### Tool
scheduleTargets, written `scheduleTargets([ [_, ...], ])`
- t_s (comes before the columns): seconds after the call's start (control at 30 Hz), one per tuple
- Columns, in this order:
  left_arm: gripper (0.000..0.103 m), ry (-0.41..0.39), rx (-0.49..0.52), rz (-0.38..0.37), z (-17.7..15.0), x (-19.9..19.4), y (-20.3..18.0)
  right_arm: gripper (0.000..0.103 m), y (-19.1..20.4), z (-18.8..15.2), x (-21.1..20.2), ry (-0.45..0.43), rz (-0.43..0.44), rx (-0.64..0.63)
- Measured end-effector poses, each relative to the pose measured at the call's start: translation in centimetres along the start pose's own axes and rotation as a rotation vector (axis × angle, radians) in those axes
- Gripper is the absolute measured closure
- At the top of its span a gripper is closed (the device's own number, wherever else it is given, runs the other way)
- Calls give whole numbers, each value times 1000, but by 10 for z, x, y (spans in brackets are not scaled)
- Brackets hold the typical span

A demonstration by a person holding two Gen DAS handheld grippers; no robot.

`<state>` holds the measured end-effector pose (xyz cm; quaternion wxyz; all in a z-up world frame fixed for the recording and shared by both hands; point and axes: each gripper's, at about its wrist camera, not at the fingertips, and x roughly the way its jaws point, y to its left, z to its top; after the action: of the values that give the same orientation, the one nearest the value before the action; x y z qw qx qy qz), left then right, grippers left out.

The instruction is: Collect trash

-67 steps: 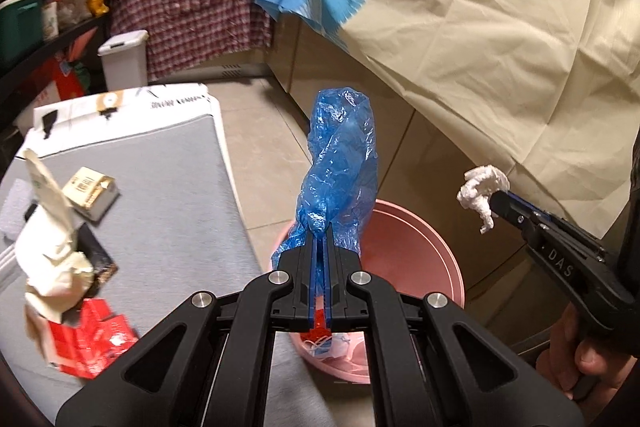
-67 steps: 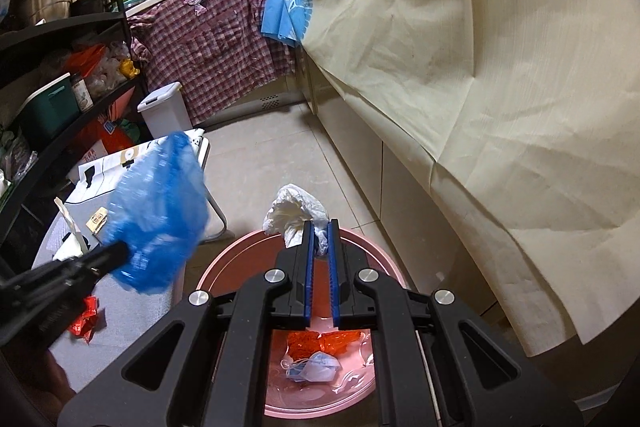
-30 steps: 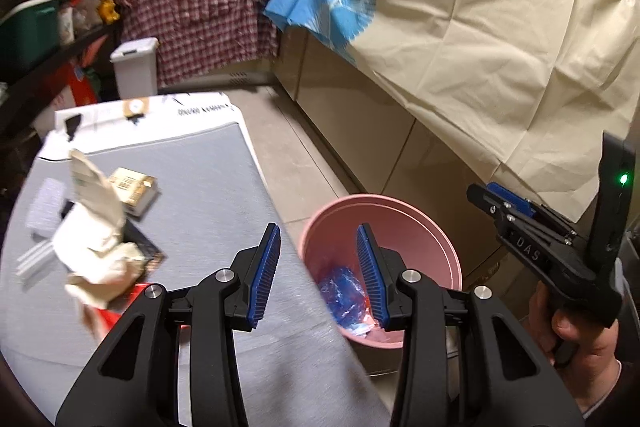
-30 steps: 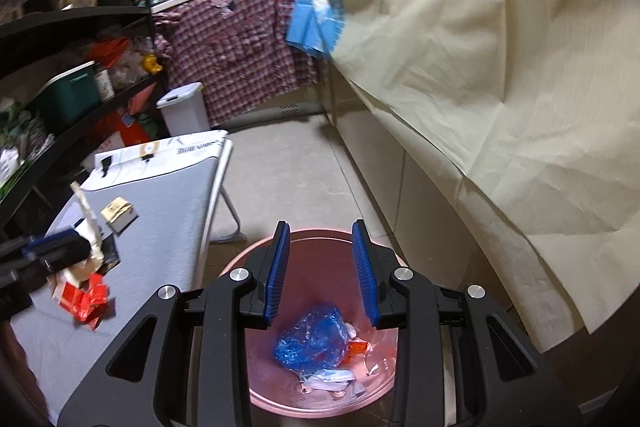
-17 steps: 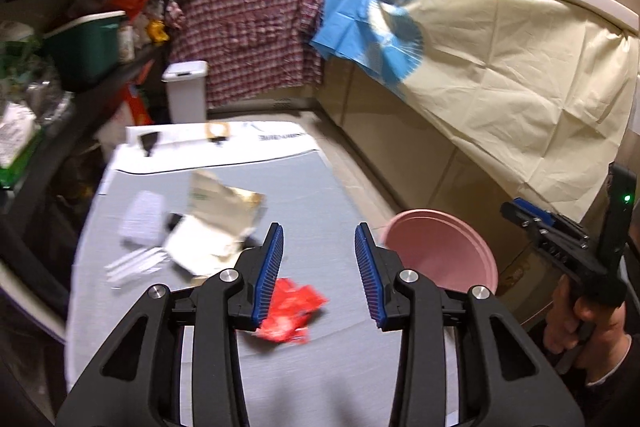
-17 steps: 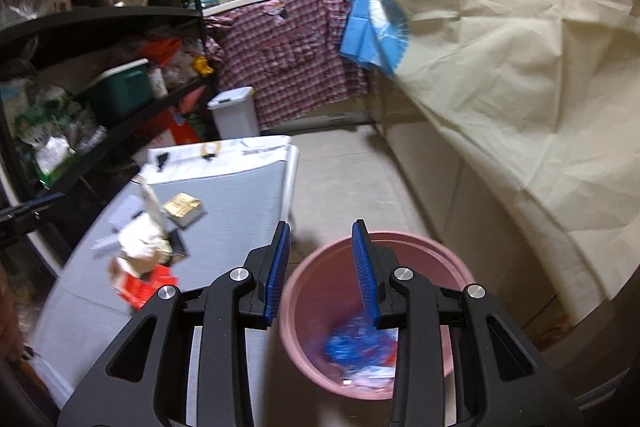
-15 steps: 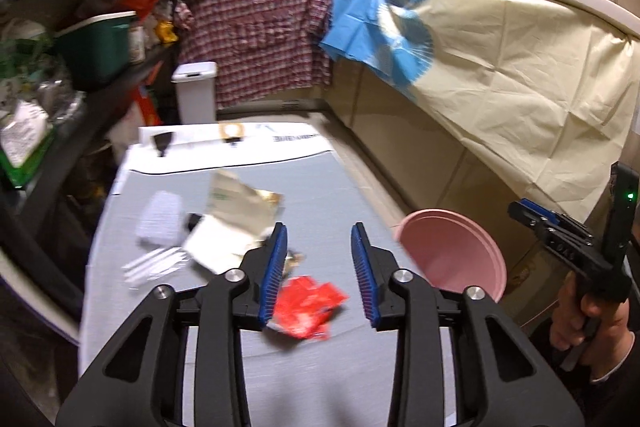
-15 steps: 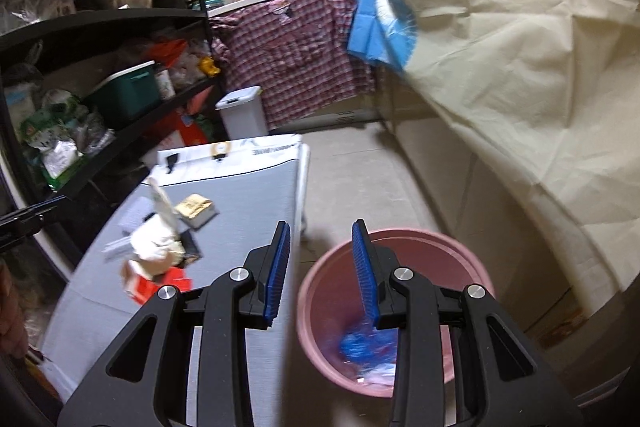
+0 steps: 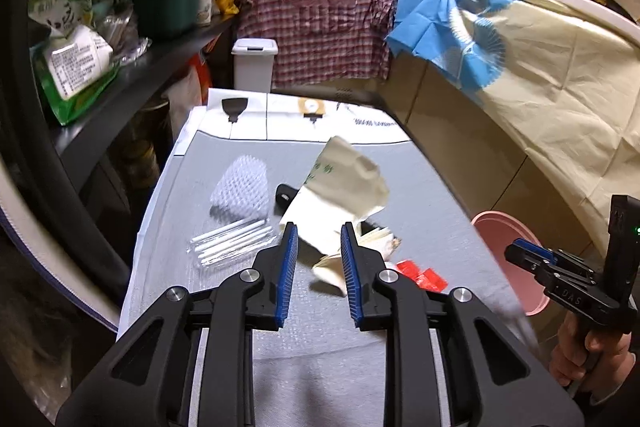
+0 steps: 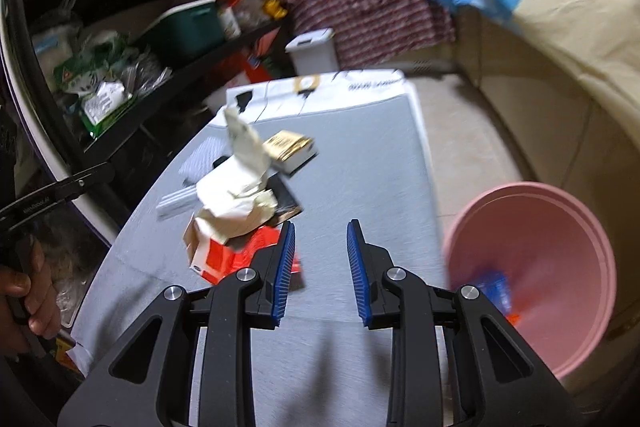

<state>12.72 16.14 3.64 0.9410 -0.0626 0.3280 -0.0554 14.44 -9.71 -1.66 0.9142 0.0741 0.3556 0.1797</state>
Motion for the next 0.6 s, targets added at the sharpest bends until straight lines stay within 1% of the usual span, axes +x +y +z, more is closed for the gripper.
scheduleTargets([
  [0.07,81,12,6,6,-3,9,3,67,5,-2,18,35,26,2],
  [0.23,81,50,4,-3,-9,29,9,66,10,-10,49,103,74,12],
  [0.33,81,76,19,-8,-16,41,7,62,14,-13,63,135,90,-2],
  [0.37,81,88,21,-14,-19,46,7,60,15,-14,66,145,94,0],
  [0.5,81,128,31,-40,-26,63,6,59,17,-17,77,181,104,-3],
  [0.6,78,151,23,-46,-27,76,8,59,17,-18,84,197,102,-17],
])
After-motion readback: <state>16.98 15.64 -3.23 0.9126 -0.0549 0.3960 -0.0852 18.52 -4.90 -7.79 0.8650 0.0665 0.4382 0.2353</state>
